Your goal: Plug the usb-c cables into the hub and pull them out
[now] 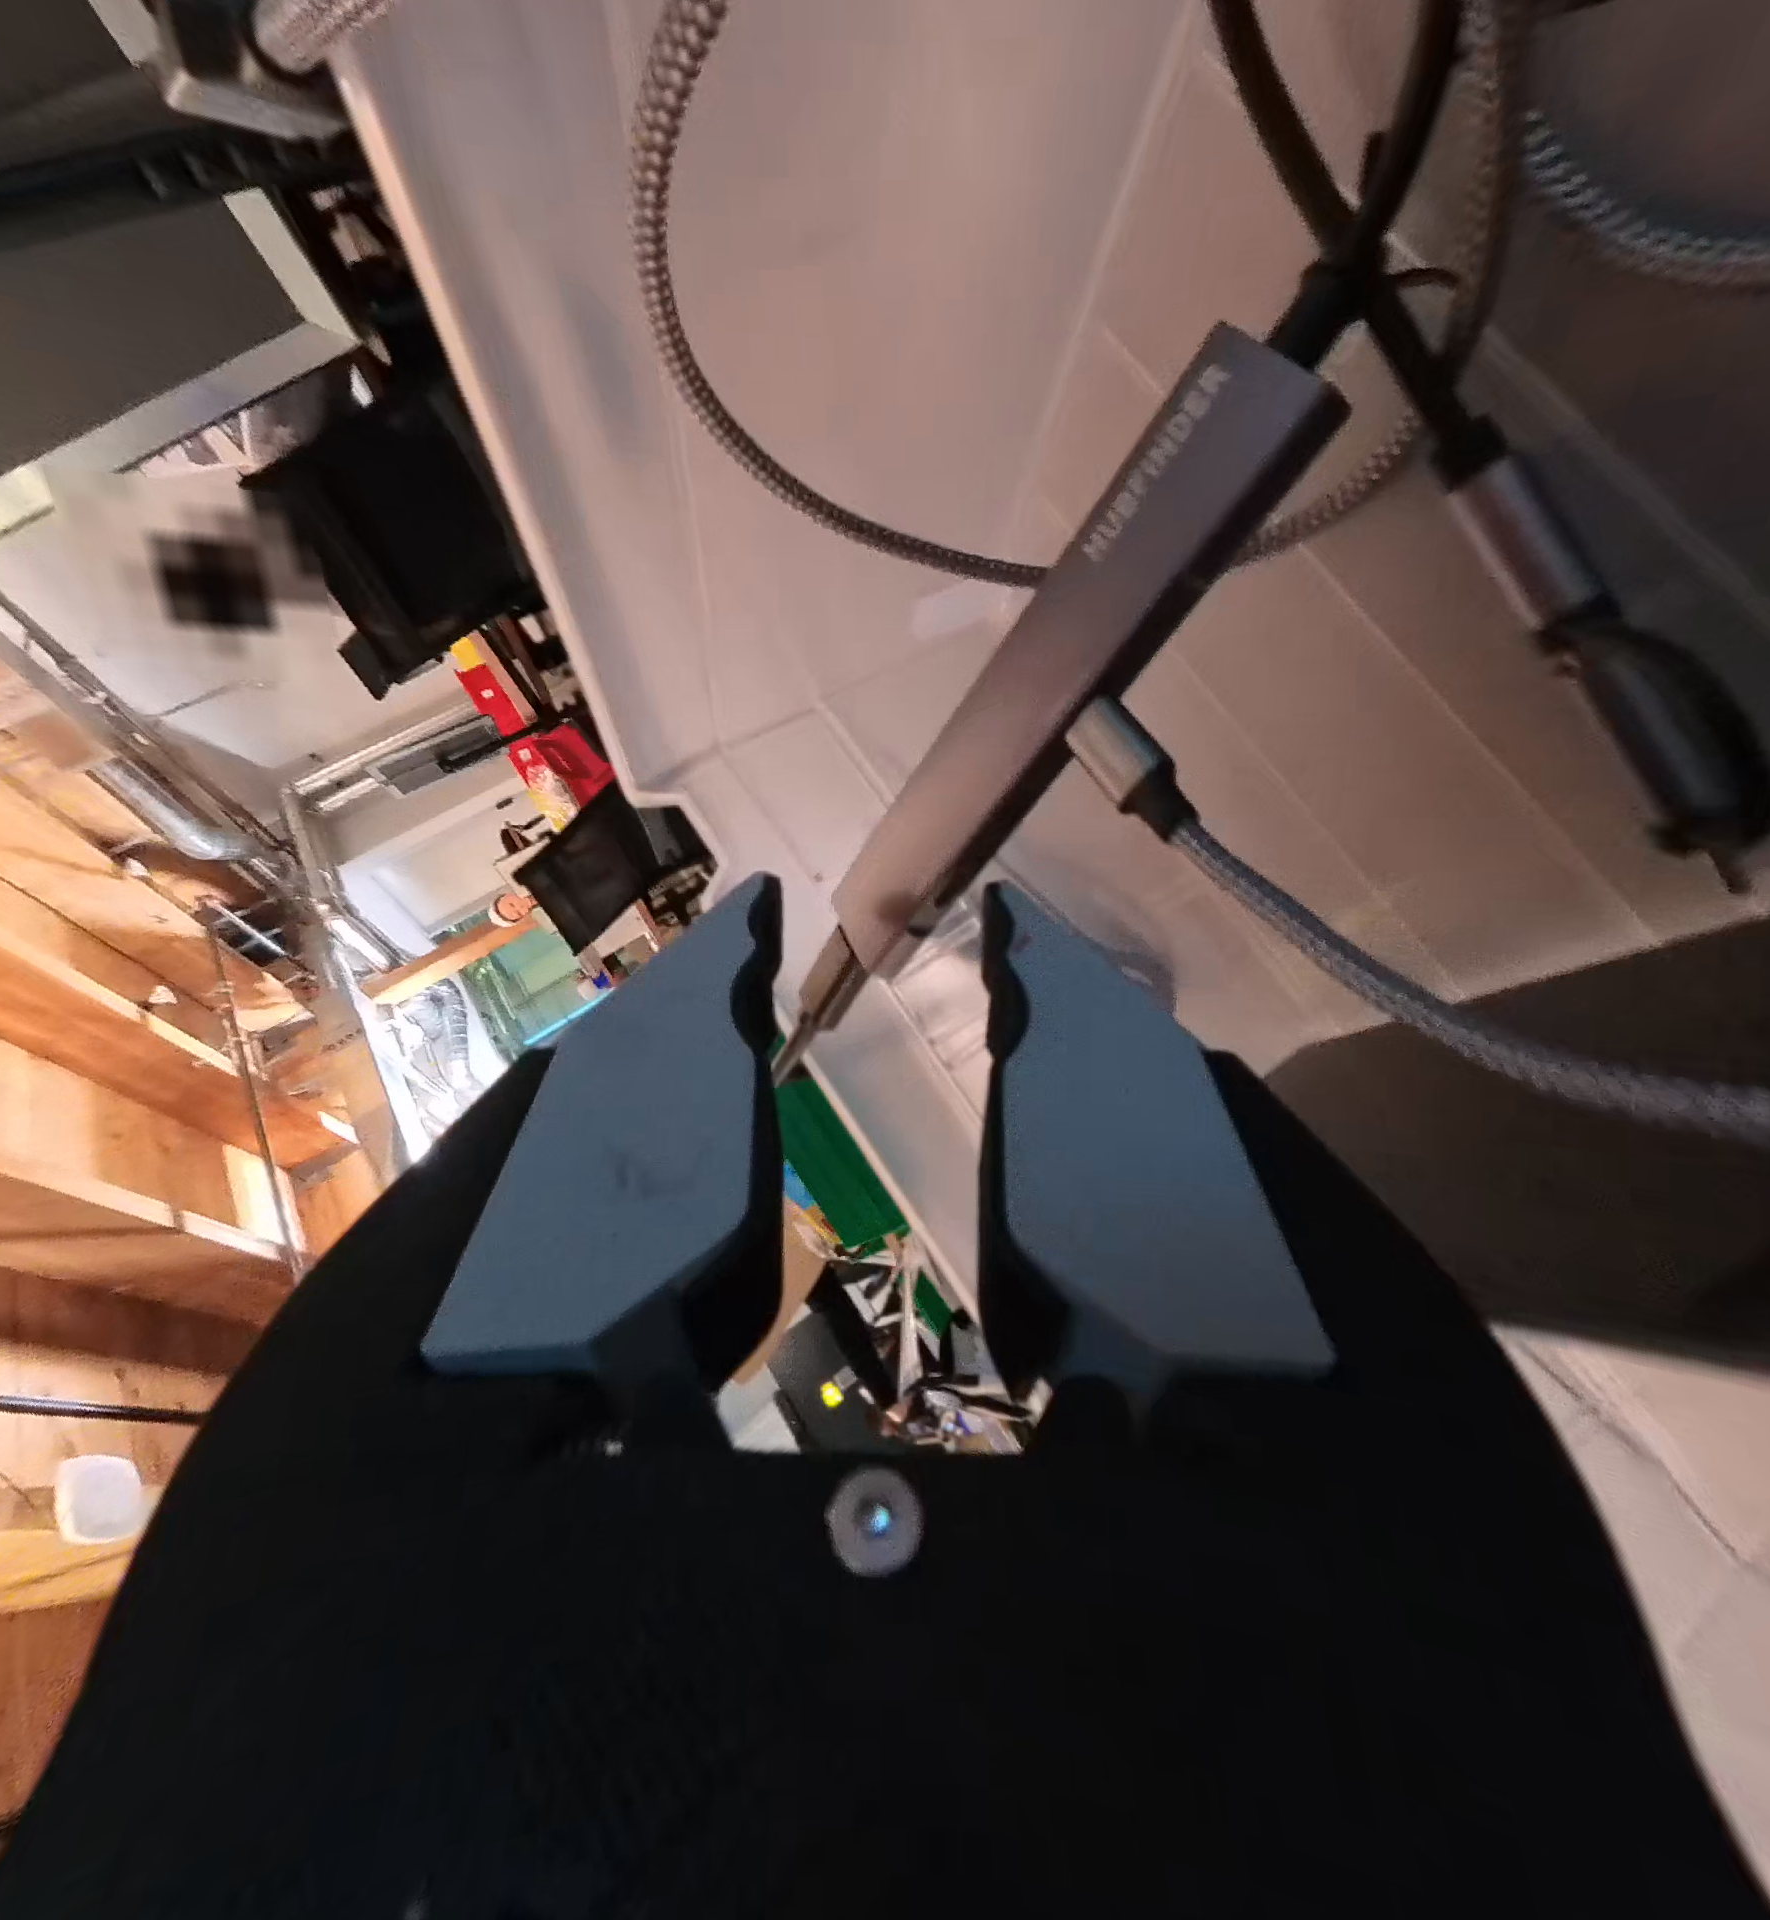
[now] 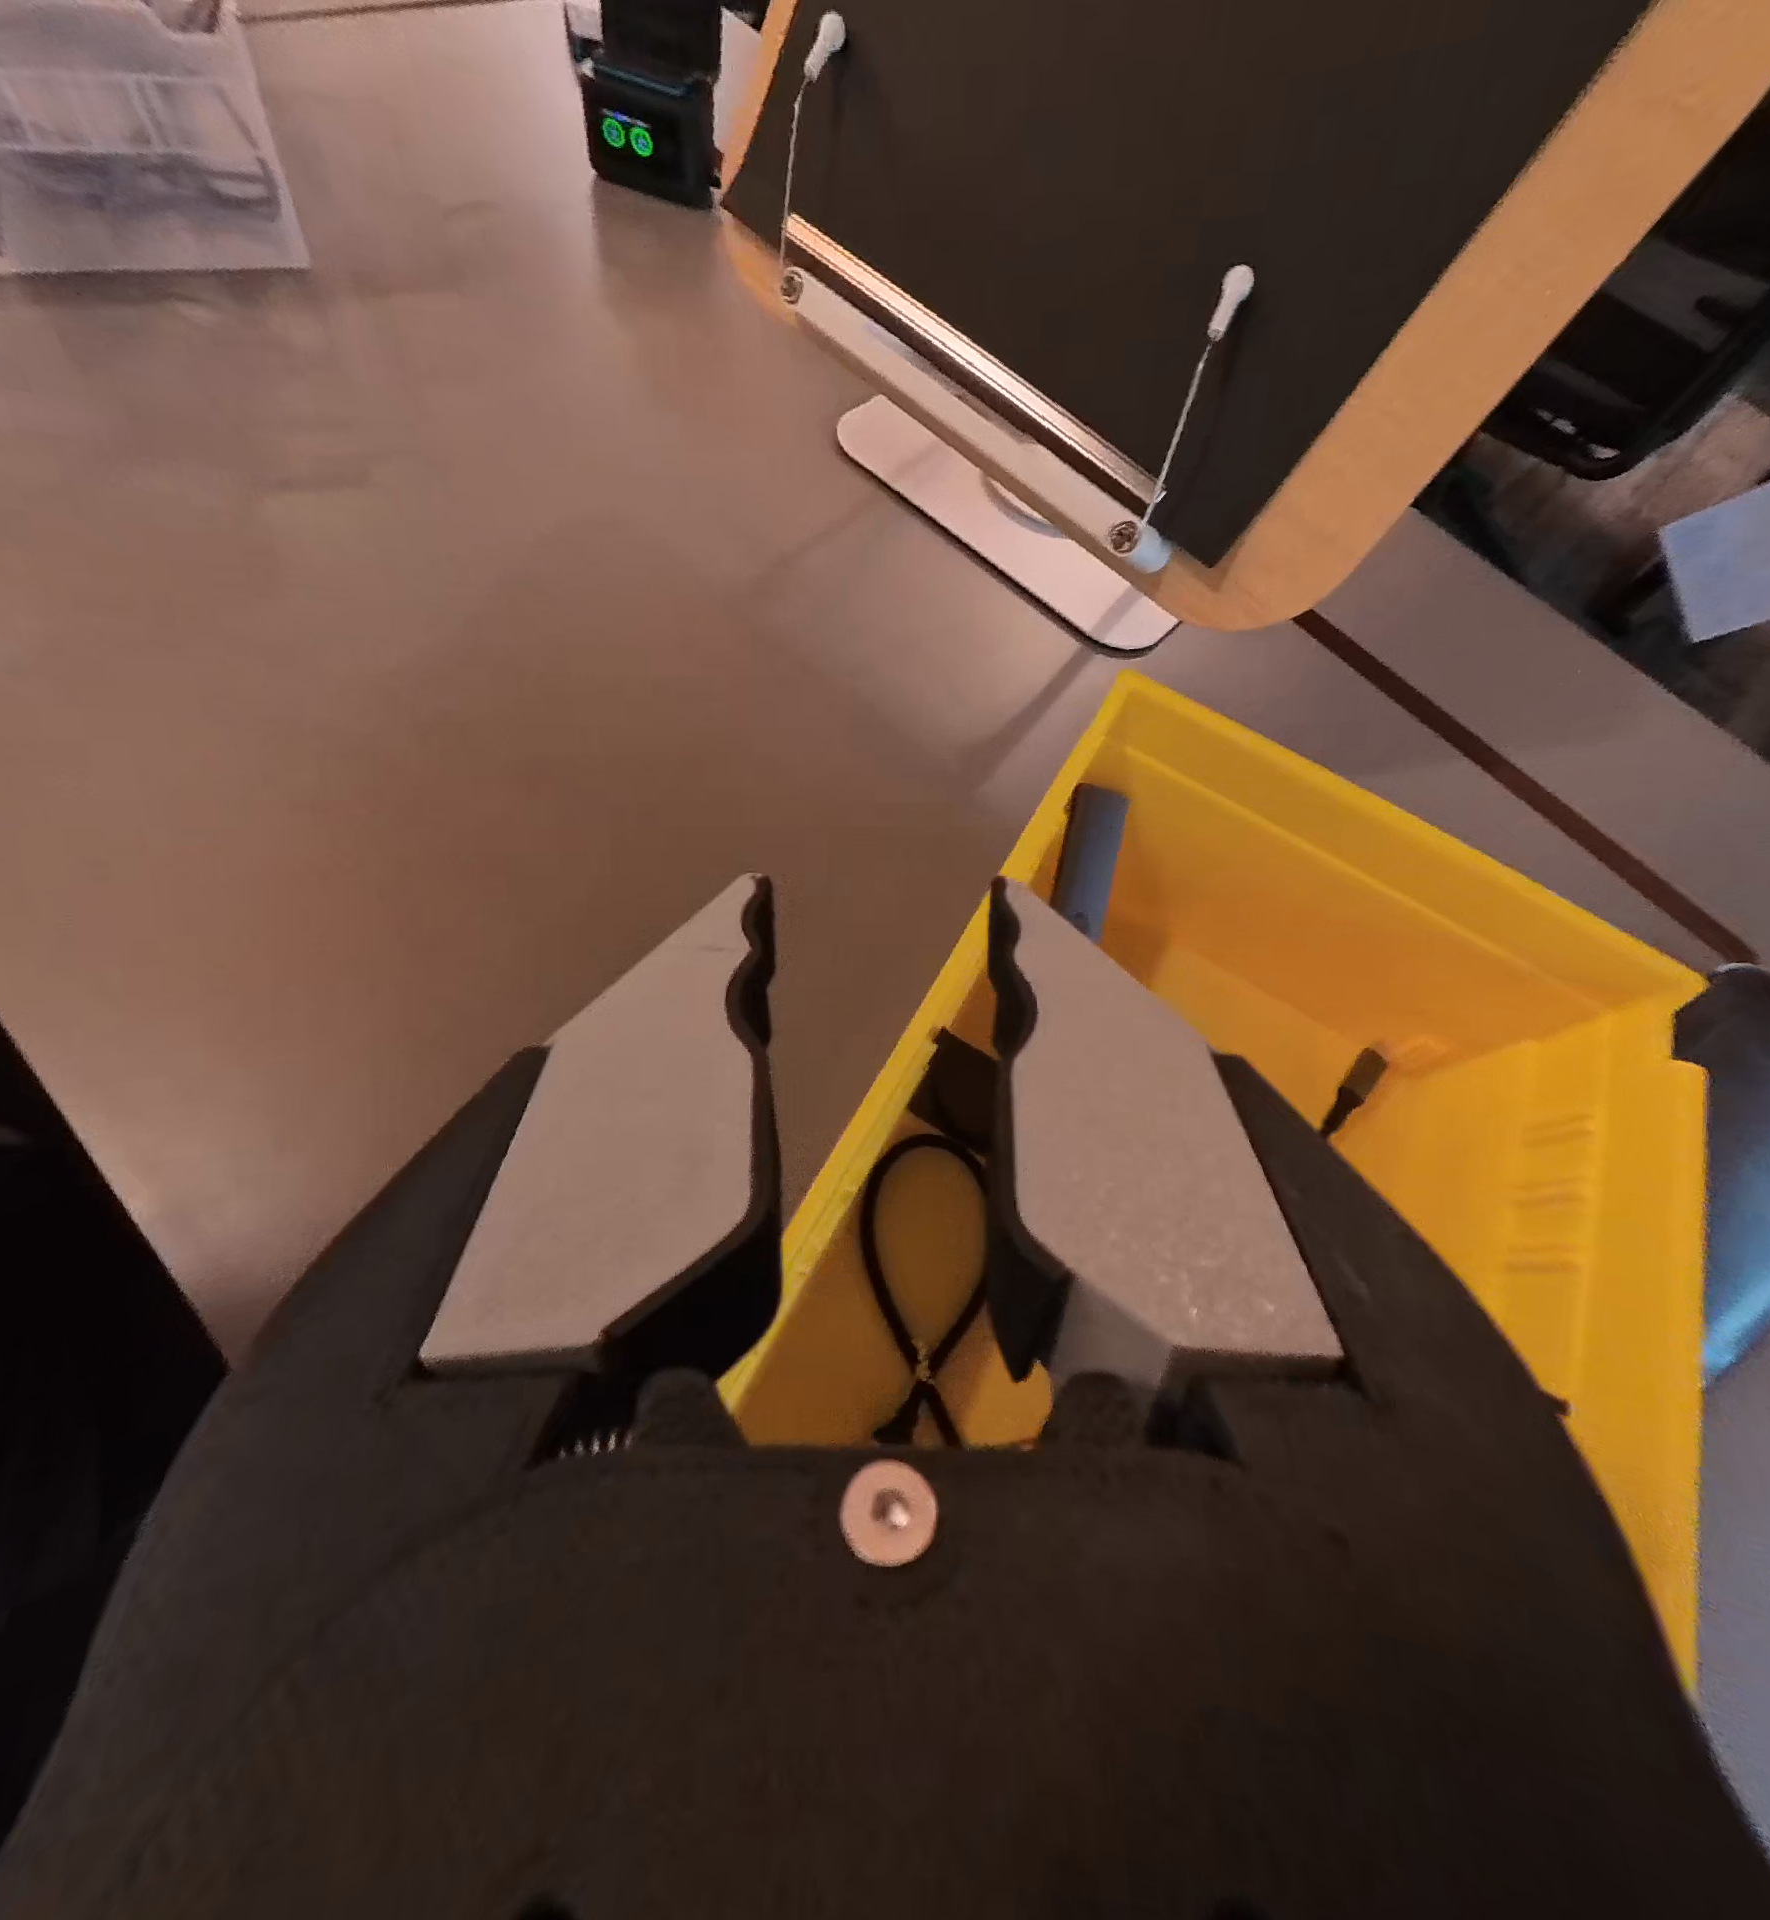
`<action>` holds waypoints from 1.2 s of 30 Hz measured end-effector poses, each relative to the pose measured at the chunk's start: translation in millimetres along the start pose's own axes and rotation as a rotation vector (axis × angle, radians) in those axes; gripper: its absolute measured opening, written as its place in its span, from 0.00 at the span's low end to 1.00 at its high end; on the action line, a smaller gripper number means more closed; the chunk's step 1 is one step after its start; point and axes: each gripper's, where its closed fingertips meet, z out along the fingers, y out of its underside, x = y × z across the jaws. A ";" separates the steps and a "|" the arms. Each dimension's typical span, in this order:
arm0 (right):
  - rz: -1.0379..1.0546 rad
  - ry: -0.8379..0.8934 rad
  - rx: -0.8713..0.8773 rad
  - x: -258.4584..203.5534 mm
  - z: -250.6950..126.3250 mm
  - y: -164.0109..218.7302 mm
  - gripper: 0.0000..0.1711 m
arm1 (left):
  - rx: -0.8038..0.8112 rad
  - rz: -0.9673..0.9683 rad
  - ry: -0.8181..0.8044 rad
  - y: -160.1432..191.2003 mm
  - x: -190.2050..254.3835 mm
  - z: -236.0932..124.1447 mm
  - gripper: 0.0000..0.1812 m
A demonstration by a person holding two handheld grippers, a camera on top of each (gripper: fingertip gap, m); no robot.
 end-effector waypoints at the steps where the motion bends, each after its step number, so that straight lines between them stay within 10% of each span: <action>1: 0.010 -0.013 0.002 -1.3 0.1 0.2 0.23 | -0.004 -0.012 0.018 -1.7 0.8 4.0 0.22; 10: 0.016 0.048 0.016 12.9 -12.9 -0.4 0.22 | 0.010 0.031 -0.075 -5.2 -26.6 -1.3 0.05; 19: -0.002 -0.052 0.120 -28.8 -10.5 -30.6 0.21 | 0.222 -0.368 -0.485 -19.2 -167.2 -129.7 0.04; 29: -0.212 -0.407 0.297 -158.5 16.0 -135.3 0.30 | 0.670 0.476 -1.061 -233.6 -151.7 -361.0 0.03; 36: 0.007 -0.784 0.281 -207.8 53.0 -149.6 0.28 | 0.851 0.805 -1.194 -326.9 -66.8 -386.9 0.04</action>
